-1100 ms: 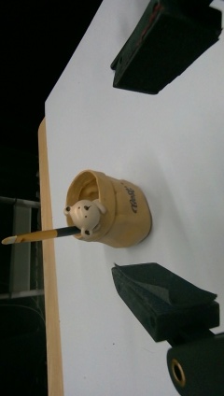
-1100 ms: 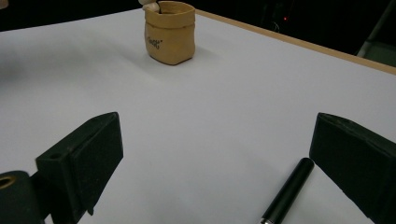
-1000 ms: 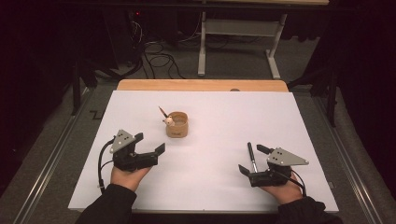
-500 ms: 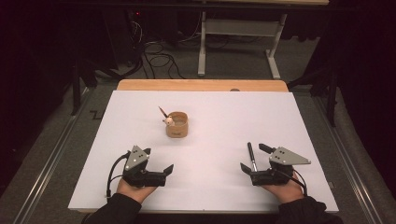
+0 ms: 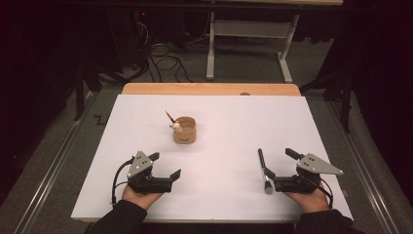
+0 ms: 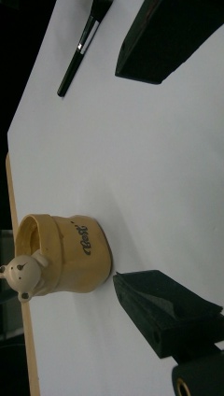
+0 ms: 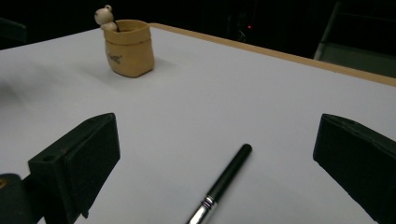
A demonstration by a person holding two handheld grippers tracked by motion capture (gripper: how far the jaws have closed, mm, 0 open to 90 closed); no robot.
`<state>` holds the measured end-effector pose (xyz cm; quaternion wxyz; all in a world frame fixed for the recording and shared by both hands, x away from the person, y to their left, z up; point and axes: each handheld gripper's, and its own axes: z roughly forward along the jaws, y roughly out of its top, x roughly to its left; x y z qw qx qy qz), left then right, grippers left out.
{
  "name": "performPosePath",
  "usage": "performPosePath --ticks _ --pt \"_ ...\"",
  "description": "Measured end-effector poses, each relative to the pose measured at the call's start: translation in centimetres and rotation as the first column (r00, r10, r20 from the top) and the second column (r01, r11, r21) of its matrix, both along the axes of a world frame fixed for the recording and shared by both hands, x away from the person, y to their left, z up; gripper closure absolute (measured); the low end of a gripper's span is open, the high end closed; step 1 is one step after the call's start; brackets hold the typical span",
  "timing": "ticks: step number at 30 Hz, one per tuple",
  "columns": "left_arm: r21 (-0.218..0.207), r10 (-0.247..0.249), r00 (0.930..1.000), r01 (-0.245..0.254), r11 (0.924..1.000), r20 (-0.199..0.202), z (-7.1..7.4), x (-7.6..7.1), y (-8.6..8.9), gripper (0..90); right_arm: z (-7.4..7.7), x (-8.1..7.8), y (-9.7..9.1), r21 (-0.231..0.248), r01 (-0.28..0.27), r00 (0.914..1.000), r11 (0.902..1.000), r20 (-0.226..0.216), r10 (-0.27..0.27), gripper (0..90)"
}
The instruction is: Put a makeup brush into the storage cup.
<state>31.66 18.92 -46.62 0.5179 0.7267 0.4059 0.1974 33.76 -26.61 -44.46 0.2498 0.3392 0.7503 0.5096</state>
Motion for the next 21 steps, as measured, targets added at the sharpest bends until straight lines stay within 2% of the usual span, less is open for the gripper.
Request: performPosePath --ticks 4,9,13,17,21 --pt "-0.021 -0.017 0.9996 0.017 0.9996 -0.022 0.2 0.2 0.2 3.6 -0.4 0.0 -1.4 0.001 0.054 0.9983 0.9985 -0.022 -0.054 0.7" --pt "-0.005 -0.045 0.9989 0.045 0.999 -0.013 0.4 0.0 0.0 3.4 -0.3 -0.4 -2.5 0.01 0.11 0.9937 0.9939 -0.022 -0.11 0.5" --pt "0.008 -0.058 0.9982 0.058 0.9983 -0.011 0.3 0.1 -0.1 3.7 -0.3 -0.5 -2.8 0.005 0.132 0.991 0.9912 -0.022 -0.132 0.5" --pt "-0.009 -0.064 0.9979 0.063 0.9979 -0.015 0.2 0.3 0.0 3.7 -0.6 -0.1 -2.8 -0.012 0.152 0.9877 0.9884 -0.037 -0.152 0.5" --pt "-0.05 -0.06 0.998 0.059 0.997 -0.017 0.3 0.3 0.4 3.8 -1.0 0.2 -2.5 -0.038 0.164 0.9844 0.9857 -0.059 -0.166 0.5"
